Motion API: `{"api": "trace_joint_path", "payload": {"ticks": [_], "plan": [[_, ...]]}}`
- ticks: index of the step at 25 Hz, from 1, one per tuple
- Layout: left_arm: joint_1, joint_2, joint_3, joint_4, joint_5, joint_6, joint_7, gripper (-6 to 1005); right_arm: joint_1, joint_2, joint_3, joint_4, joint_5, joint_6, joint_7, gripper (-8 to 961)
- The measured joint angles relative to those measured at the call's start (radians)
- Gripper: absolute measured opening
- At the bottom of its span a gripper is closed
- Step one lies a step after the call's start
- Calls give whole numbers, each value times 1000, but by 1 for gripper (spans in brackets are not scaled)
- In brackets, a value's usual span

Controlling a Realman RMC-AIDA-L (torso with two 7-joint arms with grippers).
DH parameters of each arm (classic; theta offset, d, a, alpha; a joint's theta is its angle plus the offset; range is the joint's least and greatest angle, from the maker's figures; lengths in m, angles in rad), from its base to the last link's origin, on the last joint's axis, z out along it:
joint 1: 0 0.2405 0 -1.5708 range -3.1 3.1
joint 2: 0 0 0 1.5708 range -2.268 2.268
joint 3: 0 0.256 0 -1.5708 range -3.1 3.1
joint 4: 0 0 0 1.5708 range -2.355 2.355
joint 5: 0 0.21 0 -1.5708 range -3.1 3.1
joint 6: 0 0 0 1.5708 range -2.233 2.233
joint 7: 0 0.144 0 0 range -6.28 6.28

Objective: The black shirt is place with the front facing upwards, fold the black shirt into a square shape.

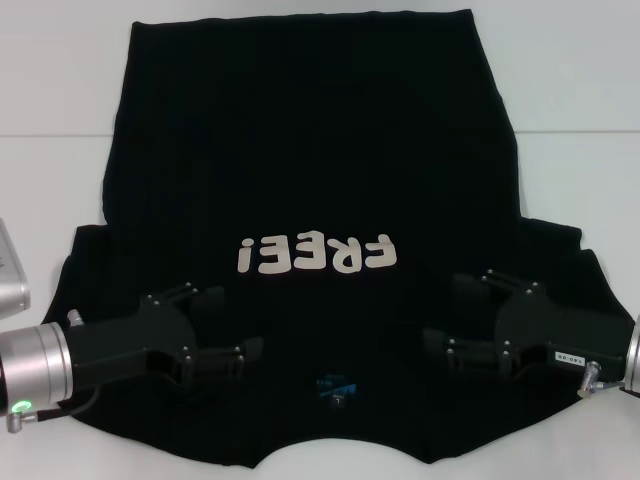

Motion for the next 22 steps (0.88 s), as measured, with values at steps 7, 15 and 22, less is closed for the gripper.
{"api": "trace_joint_path", "payload": {"ticks": [7, 15, 22], "plan": [[1, 0, 0, 0, 0, 2, 0, 947, -1, 0, 0, 0, 0, -1, 0, 924], [-8, 11, -39, 5, -2, 40, -157, 948, 0, 0, 0, 0, 0, -1, 0, 924], [-49, 82, -150, 22, 5, 56, -556, 947, 2, 0, 0, 1, 0, -5, 2, 924]]}}
